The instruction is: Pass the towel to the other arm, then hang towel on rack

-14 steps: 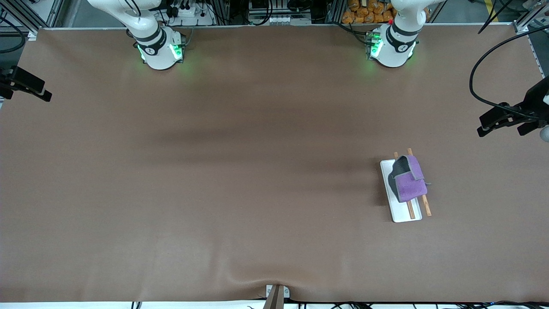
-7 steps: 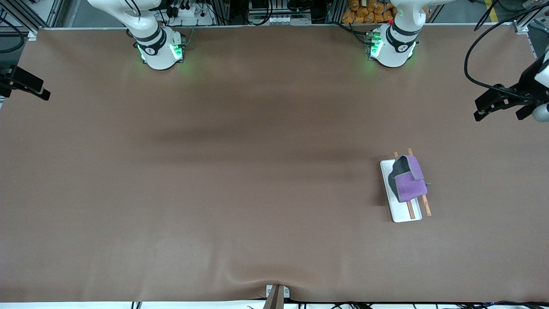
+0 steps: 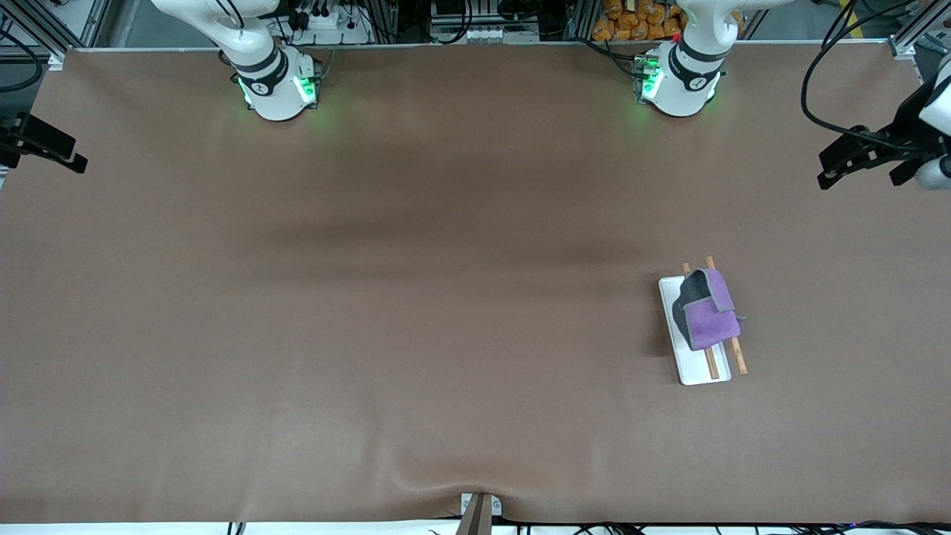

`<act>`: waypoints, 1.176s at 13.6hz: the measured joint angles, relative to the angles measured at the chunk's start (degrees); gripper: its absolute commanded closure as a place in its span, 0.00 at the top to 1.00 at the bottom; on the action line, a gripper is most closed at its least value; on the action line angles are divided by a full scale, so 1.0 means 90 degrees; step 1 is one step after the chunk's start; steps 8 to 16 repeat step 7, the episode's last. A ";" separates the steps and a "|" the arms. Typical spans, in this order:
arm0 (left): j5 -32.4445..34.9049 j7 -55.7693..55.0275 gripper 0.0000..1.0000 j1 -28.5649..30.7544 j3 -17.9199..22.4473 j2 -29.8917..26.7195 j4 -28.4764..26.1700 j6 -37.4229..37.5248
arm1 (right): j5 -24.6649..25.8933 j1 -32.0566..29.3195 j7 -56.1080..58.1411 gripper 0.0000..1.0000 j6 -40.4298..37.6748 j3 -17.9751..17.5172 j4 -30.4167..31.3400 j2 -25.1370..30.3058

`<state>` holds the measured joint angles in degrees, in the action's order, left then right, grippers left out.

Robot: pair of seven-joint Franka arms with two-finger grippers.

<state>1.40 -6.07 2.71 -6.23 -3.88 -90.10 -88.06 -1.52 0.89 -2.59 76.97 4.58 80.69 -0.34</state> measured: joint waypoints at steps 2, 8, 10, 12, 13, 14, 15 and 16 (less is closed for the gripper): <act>0.0000 -0.0256 1.00 -0.0008 0.0017 -0.0067 -0.0030 0.0146 | 0.0000 0.0000 0.0000 1.00 -0.0003 0.0001 0.0000 0.0000; 0.0000 -0.0456 1.00 -0.0061 0.0021 -0.0084 -0.0028 0.0178 | 0.0000 0.0000 0.0000 1.00 -0.0004 0.0001 0.0000 0.0000; 0.0000 -0.0456 1.00 -0.0061 0.0021 -0.0084 -0.0028 0.0178 | 0.0000 0.0000 0.0000 1.00 -0.0004 0.0001 0.0000 0.0000; 0.0000 -0.0456 1.00 -0.0061 0.0021 -0.0084 -0.0028 0.0178 | 0.0000 0.0000 0.0000 1.00 -0.0004 0.0001 0.0000 0.0000; 0.0000 -0.0456 1.00 -0.0061 0.0021 -0.0084 -0.0028 0.0178 | 0.0000 0.0000 0.0000 1.00 -0.0004 0.0001 0.0000 0.0000; 0.0000 -0.0456 1.00 -0.0061 0.0021 -0.0084 -0.0028 0.0178 | 0.0000 0.0000 0.0000 1.00 -0.0004 0.0001 0.0000 0.0000; 0.0000 -0.0456 1.00 -0.0061 0.0021 -0.0084 -0.0028 0.0178 | 0.0000 0.0000 0.0000 1.00 -0.0004 0.0001 0.0000 0.0000; 0.0000 -0.0456 1.00 -0.0061 0.0021 -0.0084 -0.0028 0.0178 | 0.0000 0.0000 0.0000 1.00 -0.0004 0.0001 0.0000 0.0000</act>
